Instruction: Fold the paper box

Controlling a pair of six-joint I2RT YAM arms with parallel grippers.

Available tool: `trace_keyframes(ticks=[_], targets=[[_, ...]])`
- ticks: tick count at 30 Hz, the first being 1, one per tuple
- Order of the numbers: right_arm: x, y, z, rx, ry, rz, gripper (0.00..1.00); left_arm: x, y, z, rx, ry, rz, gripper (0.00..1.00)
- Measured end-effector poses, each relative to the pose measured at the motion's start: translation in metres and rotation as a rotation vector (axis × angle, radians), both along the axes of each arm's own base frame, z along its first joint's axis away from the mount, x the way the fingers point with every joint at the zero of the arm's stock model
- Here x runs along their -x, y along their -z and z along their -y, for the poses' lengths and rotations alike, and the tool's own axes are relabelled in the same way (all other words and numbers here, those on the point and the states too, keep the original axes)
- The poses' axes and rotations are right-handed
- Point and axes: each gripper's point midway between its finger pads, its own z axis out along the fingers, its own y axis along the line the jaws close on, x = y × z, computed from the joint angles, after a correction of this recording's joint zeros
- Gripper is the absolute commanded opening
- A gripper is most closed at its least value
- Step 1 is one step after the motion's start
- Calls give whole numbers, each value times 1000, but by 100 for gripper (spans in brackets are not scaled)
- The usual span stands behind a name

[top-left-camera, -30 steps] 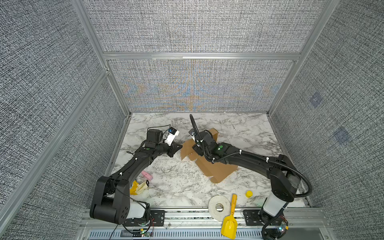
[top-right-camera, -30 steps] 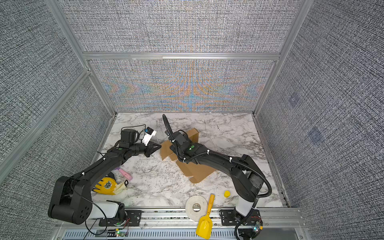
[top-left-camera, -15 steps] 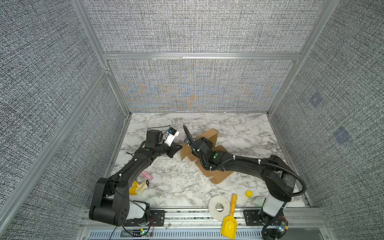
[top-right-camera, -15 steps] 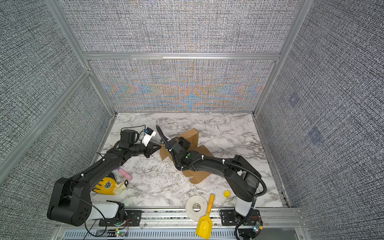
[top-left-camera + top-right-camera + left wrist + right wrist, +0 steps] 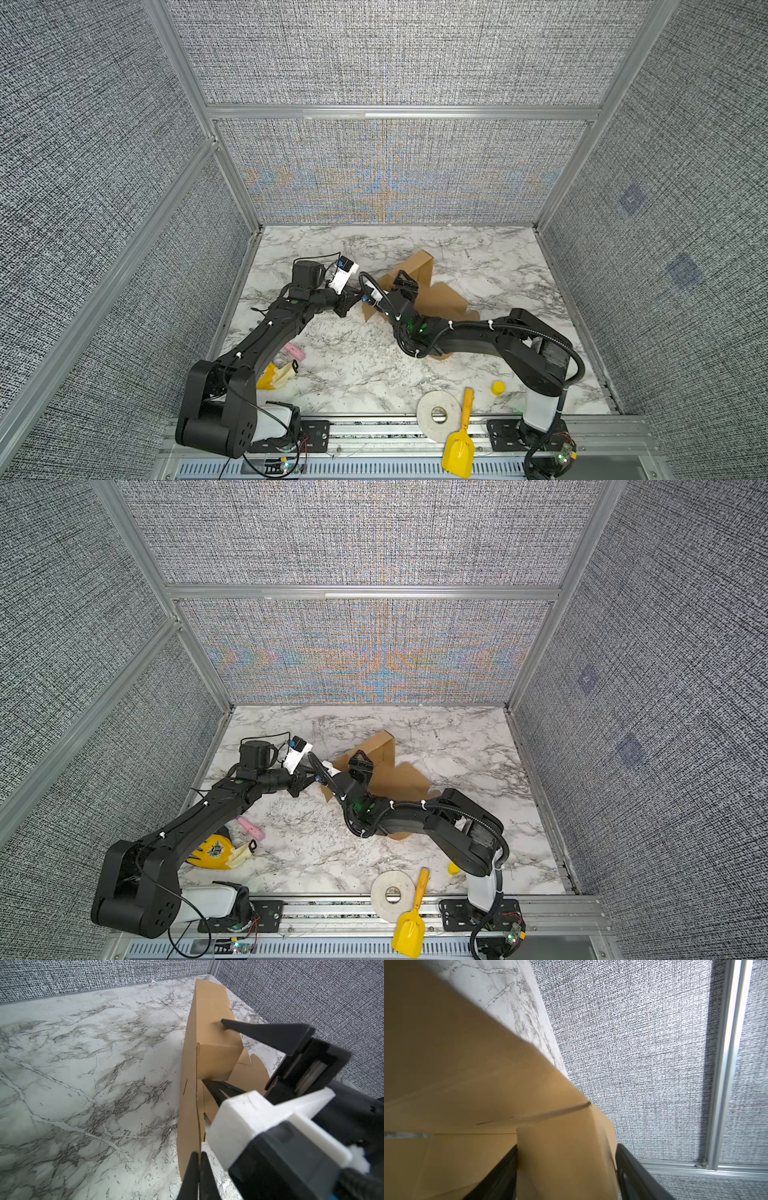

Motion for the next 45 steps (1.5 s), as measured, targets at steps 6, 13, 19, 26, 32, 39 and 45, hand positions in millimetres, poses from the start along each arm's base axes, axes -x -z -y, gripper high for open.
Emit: trace_keyframes(ticks=[6,13,19,26,32,39,45], targets=[[0,-7,1,-5,-1,33,76,-1,-4,3,8,9,16,0],[19,-23,-2,-76,-79,23,81,-3,-3,3,5,5,19,0],[56,-44,-12,-274,-262,-82,82,-3,5,2,-10,1,-14,0],[104,-19,-5,-361,-377,-252,81,-10,6,1,-31,-9,-8,0],[115,19,3,-390,-358,-335,76,-11,8,1,-34,-11,-12,0],[105,67,-20,-358,-301,-373,74,-16,0,1,-19,-34,-23,0],[86,87,-33,-327,-241,-344,73,-15,-1,0,-14,-49,-41,0]])
